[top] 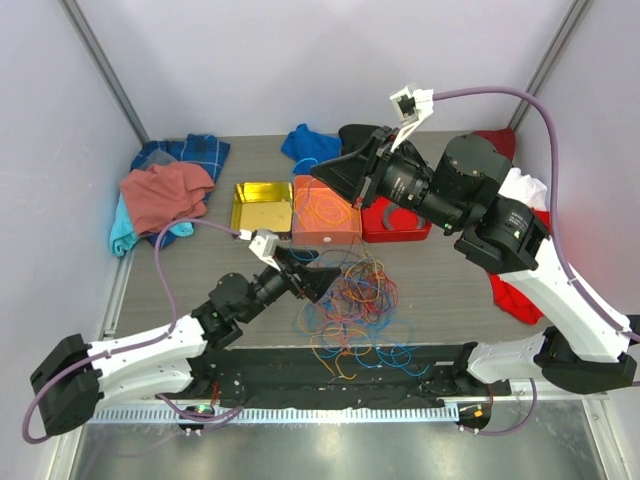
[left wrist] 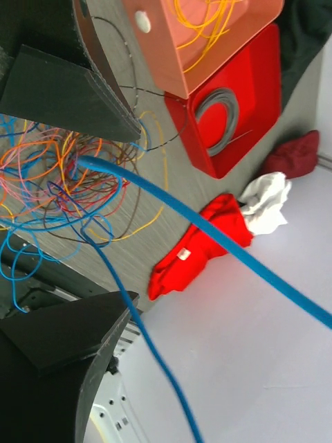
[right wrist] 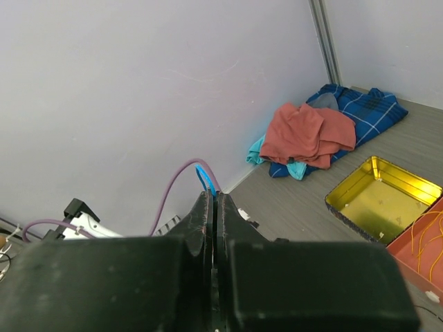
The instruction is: Untangle the cables
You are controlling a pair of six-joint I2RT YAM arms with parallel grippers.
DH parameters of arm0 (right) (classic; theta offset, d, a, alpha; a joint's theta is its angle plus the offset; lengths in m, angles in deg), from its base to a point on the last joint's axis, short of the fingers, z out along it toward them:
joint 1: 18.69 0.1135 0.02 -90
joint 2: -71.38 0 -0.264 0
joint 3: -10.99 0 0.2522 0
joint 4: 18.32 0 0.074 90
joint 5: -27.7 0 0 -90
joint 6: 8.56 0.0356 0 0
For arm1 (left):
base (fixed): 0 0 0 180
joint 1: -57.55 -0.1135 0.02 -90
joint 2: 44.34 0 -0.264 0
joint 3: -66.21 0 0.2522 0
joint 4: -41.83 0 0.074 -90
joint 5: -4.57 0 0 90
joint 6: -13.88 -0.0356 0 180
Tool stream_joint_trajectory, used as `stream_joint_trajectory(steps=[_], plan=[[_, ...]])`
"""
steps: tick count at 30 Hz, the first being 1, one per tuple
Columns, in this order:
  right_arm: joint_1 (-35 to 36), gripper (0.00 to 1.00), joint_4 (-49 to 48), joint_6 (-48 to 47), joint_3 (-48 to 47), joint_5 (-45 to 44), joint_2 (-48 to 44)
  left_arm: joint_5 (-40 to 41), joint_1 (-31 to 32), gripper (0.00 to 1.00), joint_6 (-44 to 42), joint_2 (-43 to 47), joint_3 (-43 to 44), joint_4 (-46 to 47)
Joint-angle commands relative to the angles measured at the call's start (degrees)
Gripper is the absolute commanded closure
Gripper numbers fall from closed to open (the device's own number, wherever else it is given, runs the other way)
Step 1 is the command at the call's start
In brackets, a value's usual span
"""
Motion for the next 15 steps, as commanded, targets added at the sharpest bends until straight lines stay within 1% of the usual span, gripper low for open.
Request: stream_joint_trajectory(steps=[1, 2, 3, 5, 6, 8, 9, 10, 11, 12, 13, 14, 15], plan=[[0.44, 0.99, -2.51, 0.36, -0.02, 1.09, -0.63, -1.32, 0.83, 0.14, 0.01, -2.57, 2.69, 8.2], [0.44, 0.99, -2.51, 0.28, 0.25, 1.09, -1.16, -1.58, 0.74, 0.17, -0.25, -3.18, 3.13, 8.29], [0.35, 0.99, -2.51, 0.01, 0.6, 1.0, -1.42, -1.58, 0.83, 0.29, -0.43, -3.27, 3.22, 8.11], [0.35, 0.99, -2.77, 0.1, 1.83, 0.83, -2.3, -1.5, 0.83, 0.45, -0.78, -3.28, 3.83, 7.5], [0.44, 0.99, -3.12, 0.1, 2.36, 0.74, -2.57, -1.67, 0.74, 0.64, -1.22, -3.1, 4.1, 7.06], [0.44, 0.99, -3.39, 0.01, 3.94, 0.3, -3.88, -1.59, 0.74, 0.82, -1.57, -2.4, 4.97, 5.05], [0.44, 0.99, -3.48, 0.01, 4.47, 0.13, -4.41, -0.98, 0.83, 0.97, -1.92, -1.35, 6.11, 2.34], [0.44, 0.98, -3.57, 0.01, 5.51, -0.31, -4.94, -0.53, 0.74, 1.0, -2.01, -0.73, 6.56, 1.09], [0.44, 0.95, -3.57, -0.08, 6.13, -0.49, -5.46, -0.01, 0.74, 1.0, -2.01, 0.23, 6.91, 0.21], [0.44, 0.89, -3.39, -0.16, 6.66, -0.49, -6.6, 1.48, 0.83, 1.0, -2.28, 1.2, 7.7, -2.06], [0.35, 0.68, -3.13, -0.25, 7.62, -2.75, -7.22, 2.62, 0.74, 1.0, -2.45, 3.3, 8.4, -3.56], [0.35, 0.57, -2.69, -0.43, 8.16, -4.52, -7.84, 3.77, 0.83, 1.0, -2.8, 4.45, 9.28, -5.75], [0.44, 0.43, -1.82, -0.51, 9.12, -5.75, -8.89, 7.0, 0.74, 1.0, -3.07, 5.5, 11.64, -10.13]])
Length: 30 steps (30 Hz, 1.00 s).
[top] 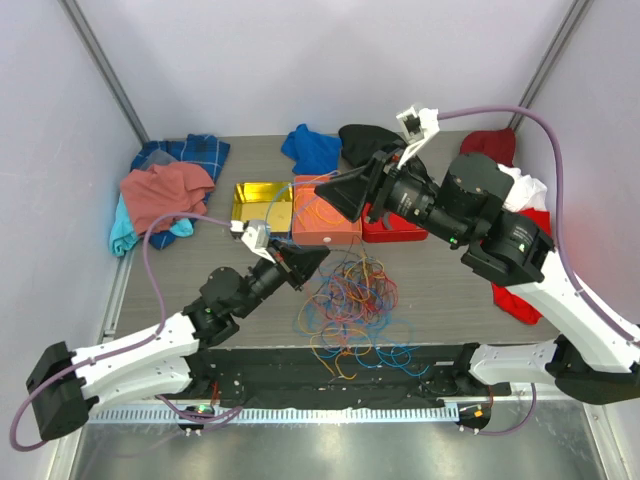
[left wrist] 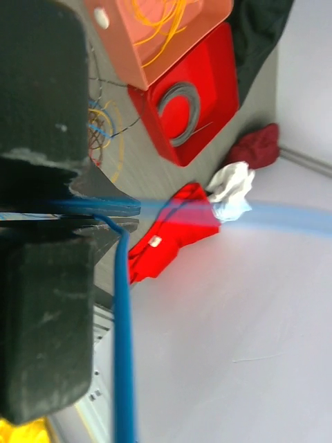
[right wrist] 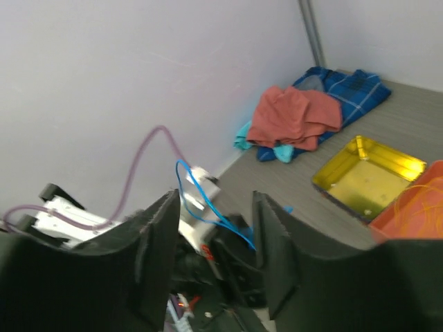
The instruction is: Untangle the cables
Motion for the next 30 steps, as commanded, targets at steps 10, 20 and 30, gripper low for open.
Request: stream_joint_trajectory(steps=[10, 20, 30], plan=[[0.28, 0.19, 1.0, -1.48, 15.46, -19.37, -15.83, 16.2, 0.17, 1.0, -12.96, 6.01, 39.49, -40.67], [0.37, 0.22, -2.86, 1.68, 30.41, -13.75, -18.04, 15.93, 0.17, 1.0, -19.2, -4.98, 64.93, -48.26], [0.28, 0.24, -4.45, 3.09, 37.09, -15.5, -23.21, 30.76, 0.0, 1.0, -26.67, -15.44, 77.95, -55.02]])
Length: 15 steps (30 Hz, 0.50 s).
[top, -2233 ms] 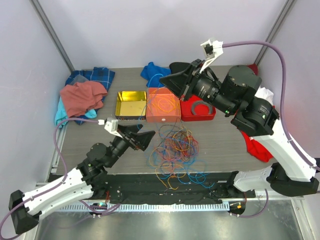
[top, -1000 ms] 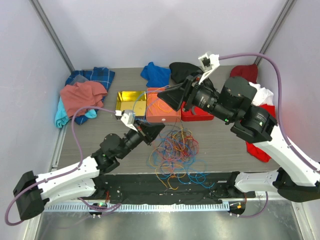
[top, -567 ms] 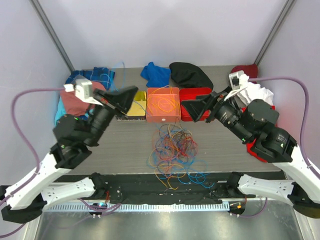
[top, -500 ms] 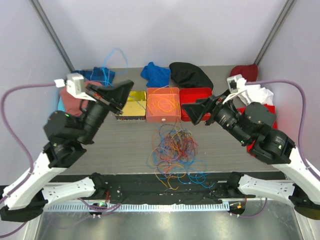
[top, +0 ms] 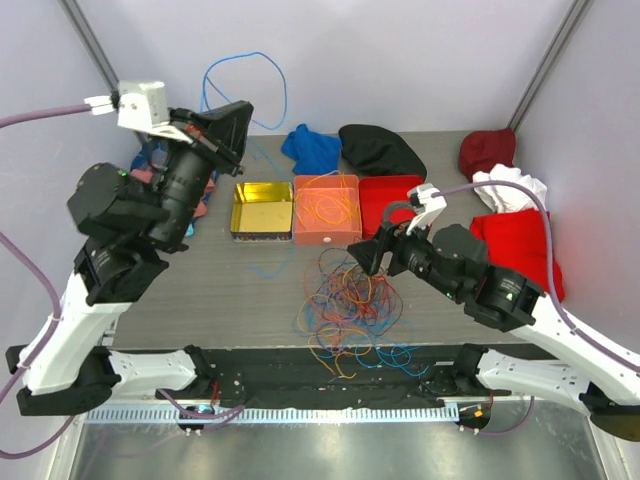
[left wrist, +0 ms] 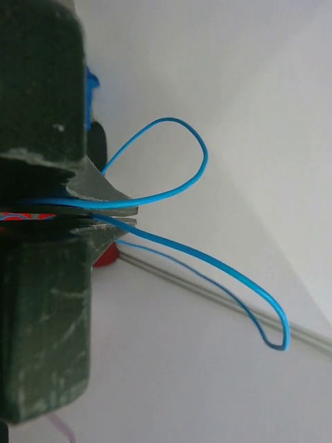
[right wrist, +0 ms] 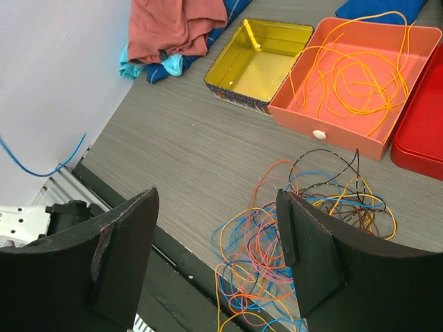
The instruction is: Untangle the cables
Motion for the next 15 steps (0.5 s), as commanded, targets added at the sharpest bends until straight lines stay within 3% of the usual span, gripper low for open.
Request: stream_joint_trajectory(steps=[1, 6, 11, 15], plan=[[0.35, 0.24, -3.86, 1.15, 0.75, -1.58, -4.73, 13.15, -0.09, 1.0, -4.09, -5.38, 3.79, -7.26], [0.35, 0.23, -0.96, 1.06, 1.98, -2.81, -7.11, 15.82, -6.21, 1.0, -1.82, -9.44, 2.75, -9.65], [0.26, 0.24, 0.97, 0.71, 3.21, -4.22, -9.92, 2.21, -22.81, 1.0, 12.24, -14.0, 2.92, -15.89], [0.35, 0.24, 2.47, -0.26, 3.21, -5.18, -11.59, -0.7, -26.98, 1.0, 14.53, -17.18, 2.48, -15.02]])
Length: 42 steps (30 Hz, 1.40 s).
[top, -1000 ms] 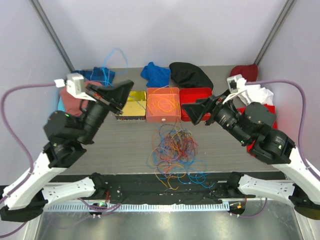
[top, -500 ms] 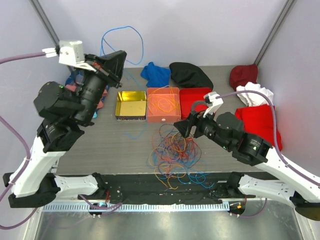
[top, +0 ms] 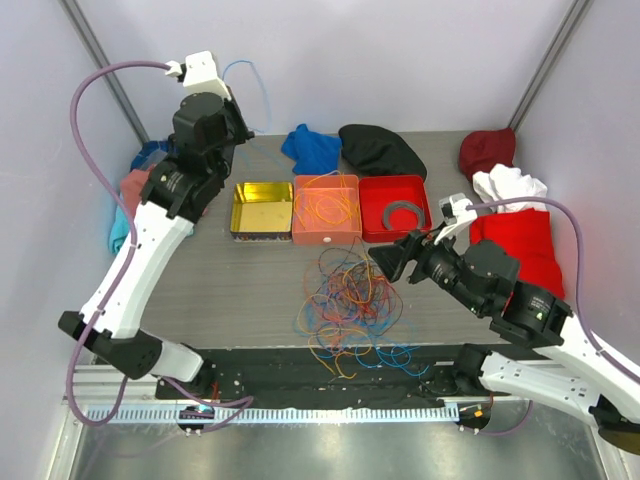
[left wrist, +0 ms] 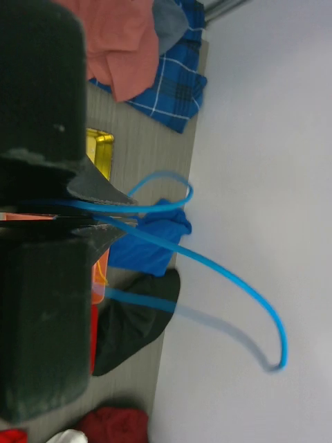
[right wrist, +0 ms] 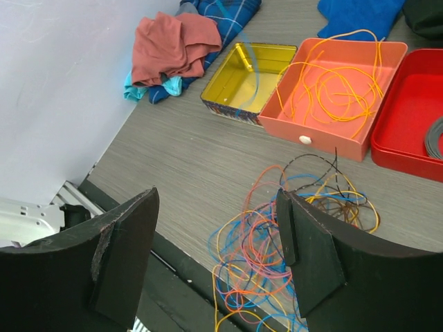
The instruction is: Untangle the cables
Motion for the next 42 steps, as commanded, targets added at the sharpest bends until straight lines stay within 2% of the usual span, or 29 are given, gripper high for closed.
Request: stream_joint_trajectory(steps=[1, 16, 24, 37, 42], plan=[[0.35, 0.23, 1.33, -0.83, -0.22, -2.89, -1.91, -5.31, -3.7, 1.0, 5.86, -0.87, 0.26, 0.21], [0.35, 0.23, 3.44, -4.7, 0.92, -5.18, -2.53, -7.95, -8.36, 1.0, 8.05, -9.4, -1.5, 4.26], [0.26, 0.23, 4.32, -5.05, 1.18, -5.62, -2.7, -9.44, -11.62, 1.0, 9.99, -9.58, -5.19, 6.02], [0.26, 0.23, 4.24, -5.84, 1.18, -5.7, -1.12, -9.01, -11.97, 1.0, 7.53, -9.66, -3.09, 6.37], [0.35, 0.23, 4.15, -5.66, 1.53, -5.97, -1.03, -9.01, -12.32, 1.0, 7.62, -10.54, -5.28, 7.77]])
